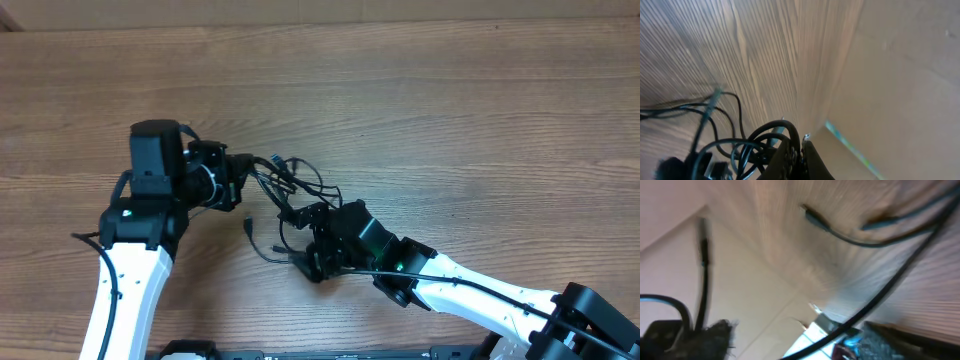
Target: Untangle cables
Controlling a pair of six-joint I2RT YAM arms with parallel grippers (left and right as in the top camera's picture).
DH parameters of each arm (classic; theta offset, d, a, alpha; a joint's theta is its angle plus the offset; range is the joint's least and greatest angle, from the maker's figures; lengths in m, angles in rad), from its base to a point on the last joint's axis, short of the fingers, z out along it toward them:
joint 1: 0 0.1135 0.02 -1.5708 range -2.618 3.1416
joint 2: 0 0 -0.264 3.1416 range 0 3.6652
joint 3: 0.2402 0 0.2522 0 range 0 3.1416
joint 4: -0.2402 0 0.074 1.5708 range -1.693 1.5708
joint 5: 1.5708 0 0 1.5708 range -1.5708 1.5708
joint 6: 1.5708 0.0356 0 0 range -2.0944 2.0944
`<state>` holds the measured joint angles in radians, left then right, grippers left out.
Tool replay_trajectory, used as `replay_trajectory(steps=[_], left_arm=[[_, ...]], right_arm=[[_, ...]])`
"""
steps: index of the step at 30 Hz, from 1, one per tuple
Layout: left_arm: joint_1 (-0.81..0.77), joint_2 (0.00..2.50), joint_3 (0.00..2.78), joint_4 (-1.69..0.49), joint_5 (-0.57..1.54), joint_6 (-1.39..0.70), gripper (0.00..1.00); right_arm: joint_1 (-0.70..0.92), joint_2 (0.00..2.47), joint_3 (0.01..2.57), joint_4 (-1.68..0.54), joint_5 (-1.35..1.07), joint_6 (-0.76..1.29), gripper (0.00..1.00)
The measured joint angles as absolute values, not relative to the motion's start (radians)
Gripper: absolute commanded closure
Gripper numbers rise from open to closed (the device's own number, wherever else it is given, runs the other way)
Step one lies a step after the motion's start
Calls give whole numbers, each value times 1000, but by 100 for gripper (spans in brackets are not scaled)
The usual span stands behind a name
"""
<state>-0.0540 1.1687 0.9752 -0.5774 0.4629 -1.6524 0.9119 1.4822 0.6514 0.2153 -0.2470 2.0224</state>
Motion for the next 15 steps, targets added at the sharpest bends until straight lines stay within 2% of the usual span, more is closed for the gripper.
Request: replay_trajectory(steps=[3,7,9,15], left_arm=[[-100,1169,976,-525,470,-1678,96],[-126,1169,976,-461,480,-1698,96],[-124,1169,975,-426,486,-1703,96],[-102,1169,976,-261,542,-1702,96]], right_arm=[[912,1482,651,208,-221,2022,68],[912,1482,651,162,-198,2009,92],[912,1482,651,139,-181,1975,96],[893,1482,651,-67,-127,1770,96]])
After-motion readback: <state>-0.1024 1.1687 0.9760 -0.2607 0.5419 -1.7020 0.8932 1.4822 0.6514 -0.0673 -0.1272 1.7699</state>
